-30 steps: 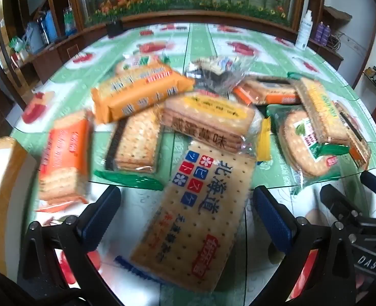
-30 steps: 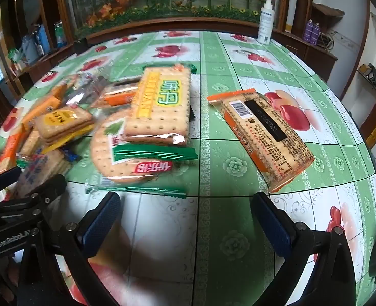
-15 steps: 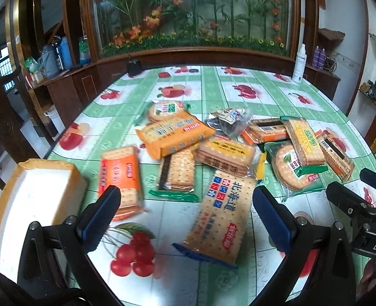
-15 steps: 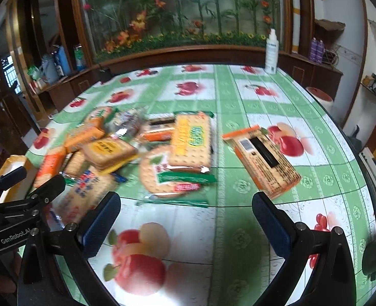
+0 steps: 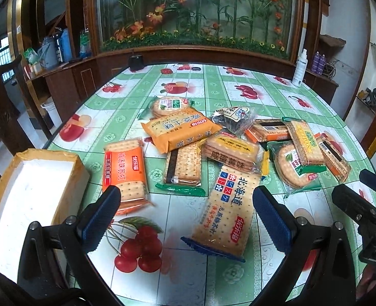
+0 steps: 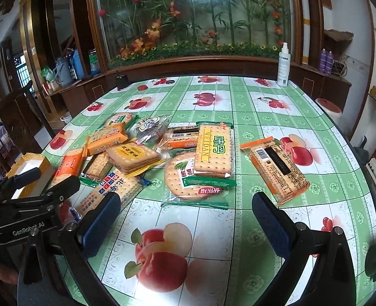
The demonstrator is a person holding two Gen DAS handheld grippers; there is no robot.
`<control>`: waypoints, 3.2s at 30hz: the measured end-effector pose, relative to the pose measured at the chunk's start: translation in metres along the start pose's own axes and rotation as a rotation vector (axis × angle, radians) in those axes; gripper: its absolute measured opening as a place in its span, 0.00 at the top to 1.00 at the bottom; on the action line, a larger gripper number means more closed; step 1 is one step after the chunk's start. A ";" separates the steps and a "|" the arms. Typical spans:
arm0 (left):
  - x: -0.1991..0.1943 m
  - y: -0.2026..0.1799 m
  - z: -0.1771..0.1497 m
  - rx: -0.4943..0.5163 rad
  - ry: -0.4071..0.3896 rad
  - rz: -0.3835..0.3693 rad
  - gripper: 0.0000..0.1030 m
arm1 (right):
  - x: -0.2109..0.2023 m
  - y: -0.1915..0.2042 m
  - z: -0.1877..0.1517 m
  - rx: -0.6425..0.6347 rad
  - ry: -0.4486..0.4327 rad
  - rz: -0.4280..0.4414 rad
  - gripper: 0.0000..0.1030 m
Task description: Organize snacks
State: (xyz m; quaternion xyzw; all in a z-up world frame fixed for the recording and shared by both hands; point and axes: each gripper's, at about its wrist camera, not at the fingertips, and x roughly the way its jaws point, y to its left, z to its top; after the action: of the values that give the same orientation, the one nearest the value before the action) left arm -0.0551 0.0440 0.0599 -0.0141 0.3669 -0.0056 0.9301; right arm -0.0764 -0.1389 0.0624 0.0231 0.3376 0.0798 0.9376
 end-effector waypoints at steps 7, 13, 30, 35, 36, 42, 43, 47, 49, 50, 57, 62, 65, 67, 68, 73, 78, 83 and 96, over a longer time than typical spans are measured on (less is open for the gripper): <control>0.012 0.002 0.000 -0.006 0.032 -0.027 0.00 | -0.001 0.004 -0.002 -0.039 -0.025 -0.005 0.00; 0.024 0.002 0.011 -0.016 0.057 -0.037 0.00 | 0.003 0.000 -0.003 -0.029 -0.005 0.006 0.00; 0.072 0.056 0.028 -0.186 0.207 -0.027 0.00 | 0.011 0.011 -0.002 -0.054 0.033 0.057 0.01; 0.075 0.064 0.031 -0.211 0.223 -0.023 0.00 | 0.014 0.017 -0.002 -0.076 0.046 0.067 0.01; 0.076 0.066 0.033 -0.224 0.224 -0.028 0.00 | 0.015 0.017 -0.003 -0.077 0.049 0.068 0.01; 0.083 0.068 0.036 -0.206 0.248 0.002 0.00 | 0.018 0.016 -0.004 -0.064 0.060 0.082 0.01; 0.083 0.069 0.036 -0.208 0.248 0.003 0.00 | 0.018 0.015 -0.005 -0.063 0.060 0.082 0.01; 0.084 0.078 0.036 -0.232 0.255 0.003 0.03 | 0.019 0.011 -0.006 -0.053 0.064 0.084 0.01; 0.087 0.082 0.035 -0.247 0.272 -0.002 0.06 | 0.020 0.010 -0.006 -0.046 0.066 0.087 0.01; 0.089 0.085 0.033 -0.256 0.281 -0.004 0.09 | 0.021 0.010 -0.006 -0.044 0.068 0.087 0.01; 0.091 0.094 0.030 -0.298 0.297 -0.013 0.15 | 0.022 0.016 -0.006 -0.059 0.074 0.101 0.01; 0.088 0.092 0.029 -0.276 0.283 0.027 0.44 | 0.027 0.032 -0.005 -0.075 0.102 0.157 0.01; 0.087 0.091 0.028 -0.265 0.280 0.014 0.45 | 0.034 0.048 -0.005 -0.103 0.124 0.164 0.01; 0.087 0.091 0.028 -0.266 0.277 0.010 0.46 | 0.038 0.056 -0.005 -0.110 0.138 0.171 0.01; 0.086 0.091 0.027 -0.267 0.275 0.010 0.47 | 0.041 0.059 -0.004 -0.108 0.144 0.175 0.01; 0.085 0.091 0.026 -0.272 0.275 0.002 0.47 | 0.057 0.073 0.001 -0.078 0.187 0.168 0.02; 0.084 0.090 0.025 -0.270 0.276 0.005 0.47 | 0.072 0.089 0.005 -0.061 0.205 0.102 0.02; 0.083 0.088 0.025 -0.262 0.278 -0.001 0.47 | 0.089 0.112 0.002 -0.166 0.216 -0.010 0.02; 0.083 0.083 0.024 -0.249 0.287 0.010 0.46 | 0.072 0.065 -0.003 -0.089 0.243 0.015 0.02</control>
State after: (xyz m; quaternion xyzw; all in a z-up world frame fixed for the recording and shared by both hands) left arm 0.0220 0.1257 0.0185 -0.1263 0.4936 0.0425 0.8594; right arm -0.0328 -0.0629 0.0214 -0.0257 0.4449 0.1039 0.8892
